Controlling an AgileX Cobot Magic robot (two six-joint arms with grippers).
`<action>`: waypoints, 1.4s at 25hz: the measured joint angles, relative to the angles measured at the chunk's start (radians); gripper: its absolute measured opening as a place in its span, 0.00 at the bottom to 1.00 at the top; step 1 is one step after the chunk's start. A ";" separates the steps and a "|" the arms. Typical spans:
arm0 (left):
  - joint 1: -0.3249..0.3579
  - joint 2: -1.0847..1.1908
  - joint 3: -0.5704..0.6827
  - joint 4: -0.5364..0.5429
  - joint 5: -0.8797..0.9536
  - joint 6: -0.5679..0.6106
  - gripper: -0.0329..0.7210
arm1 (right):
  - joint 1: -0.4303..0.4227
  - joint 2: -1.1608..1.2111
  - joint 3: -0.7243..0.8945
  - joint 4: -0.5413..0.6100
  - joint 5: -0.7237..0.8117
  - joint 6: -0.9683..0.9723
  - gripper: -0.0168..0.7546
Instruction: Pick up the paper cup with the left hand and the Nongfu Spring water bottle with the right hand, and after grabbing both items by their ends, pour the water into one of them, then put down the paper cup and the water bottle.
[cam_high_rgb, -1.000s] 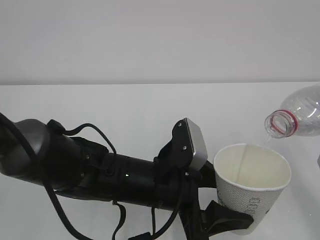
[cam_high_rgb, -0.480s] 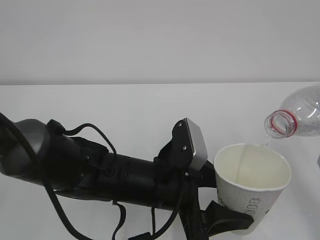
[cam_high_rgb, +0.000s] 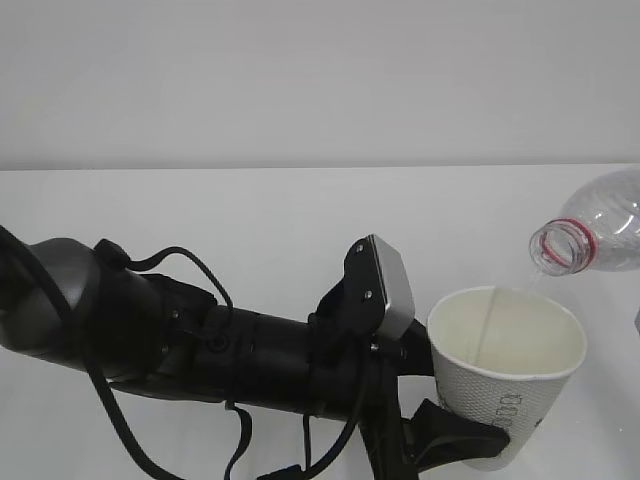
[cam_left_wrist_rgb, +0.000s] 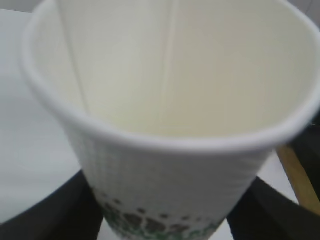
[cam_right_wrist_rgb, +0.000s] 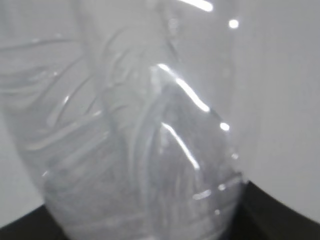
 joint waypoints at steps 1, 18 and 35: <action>0.000 0.000 0.000 0.000 0.000 0.000 0.72 | 0.000 0.000 0.000 0.000 0.000 0.000 0.57; 0.000 0.000 0.000 0.000 0.000 0.000 0.71 | 0.000 0.000 0.000 0.000 0.000 0.000 0.57; 0.000 0.000 0.000 0.000 0.000 0.000 0.71 | 0.000 0.000 0.000 0.000 0.000 0.000 0.57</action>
